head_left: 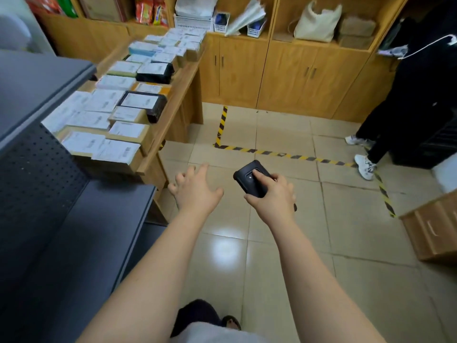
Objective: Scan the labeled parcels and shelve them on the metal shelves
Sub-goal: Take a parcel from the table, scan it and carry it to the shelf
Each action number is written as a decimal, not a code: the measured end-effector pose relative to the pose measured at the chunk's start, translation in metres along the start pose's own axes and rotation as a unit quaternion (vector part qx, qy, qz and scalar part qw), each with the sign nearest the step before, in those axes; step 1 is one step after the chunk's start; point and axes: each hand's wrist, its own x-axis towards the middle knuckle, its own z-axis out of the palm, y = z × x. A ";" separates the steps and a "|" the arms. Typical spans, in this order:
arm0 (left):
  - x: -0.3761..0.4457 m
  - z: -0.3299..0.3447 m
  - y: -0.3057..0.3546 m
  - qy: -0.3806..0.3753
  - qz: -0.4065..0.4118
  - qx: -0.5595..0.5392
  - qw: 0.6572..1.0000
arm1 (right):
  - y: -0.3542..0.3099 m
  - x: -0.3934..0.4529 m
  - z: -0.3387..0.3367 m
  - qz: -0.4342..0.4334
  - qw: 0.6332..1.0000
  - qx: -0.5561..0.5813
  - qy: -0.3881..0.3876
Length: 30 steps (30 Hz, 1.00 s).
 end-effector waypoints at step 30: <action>0.640 -0.033 -0.039 0.044 -0.418 -0.134 0.897 | -0.272 0.709 0.178 -0.312 0.922 -0.016 -0.230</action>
